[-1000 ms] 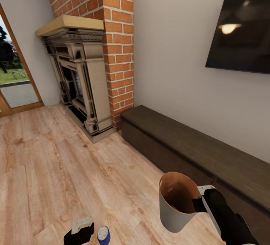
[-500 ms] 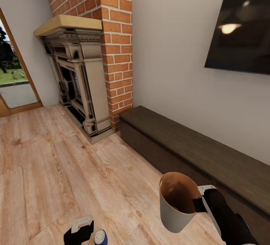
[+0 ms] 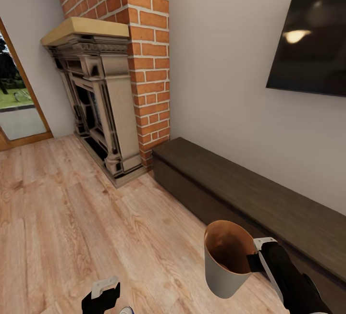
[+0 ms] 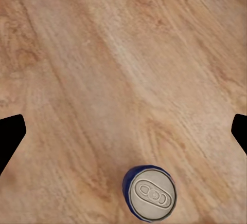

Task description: Put the three can of soda from the living room inside the tash can in the kitchen.

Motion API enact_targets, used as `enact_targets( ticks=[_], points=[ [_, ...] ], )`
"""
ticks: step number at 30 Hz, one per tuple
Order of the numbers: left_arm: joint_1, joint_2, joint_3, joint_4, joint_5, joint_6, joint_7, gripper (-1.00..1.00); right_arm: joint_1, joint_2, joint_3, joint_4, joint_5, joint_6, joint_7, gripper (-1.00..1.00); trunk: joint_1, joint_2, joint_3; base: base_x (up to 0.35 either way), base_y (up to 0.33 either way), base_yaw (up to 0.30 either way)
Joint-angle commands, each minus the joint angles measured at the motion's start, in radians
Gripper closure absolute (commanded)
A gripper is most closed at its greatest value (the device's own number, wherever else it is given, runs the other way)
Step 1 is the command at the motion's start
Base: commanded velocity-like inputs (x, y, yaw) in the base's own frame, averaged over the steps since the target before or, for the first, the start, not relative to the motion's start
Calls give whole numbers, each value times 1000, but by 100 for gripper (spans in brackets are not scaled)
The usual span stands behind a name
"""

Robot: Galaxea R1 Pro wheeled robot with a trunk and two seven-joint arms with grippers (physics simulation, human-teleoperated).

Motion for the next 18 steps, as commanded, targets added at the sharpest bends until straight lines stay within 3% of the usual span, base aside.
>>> enact_targets(
  ticks=[1, 10, 18],
  points=[
    [0, 0, 0, 0, 0, 0, 0, -100, 0, 0, 0, 0, -9, -1, 7, 100, 0, 0, 0, 18, 0, 0],
    [0, 0, 0, 0, 0, 0, 0, -100, 0, 0, 0, 1, -10, -1, 7, 100, 0, 0, 0, 17, -156, 0],
    [0, 0, 0, 0, 0, -1, 0, -100, 0, 0, 0, 1, -9, -1, 7, 100, 0, 0, 0, 4, -35, 0]
  ],
)
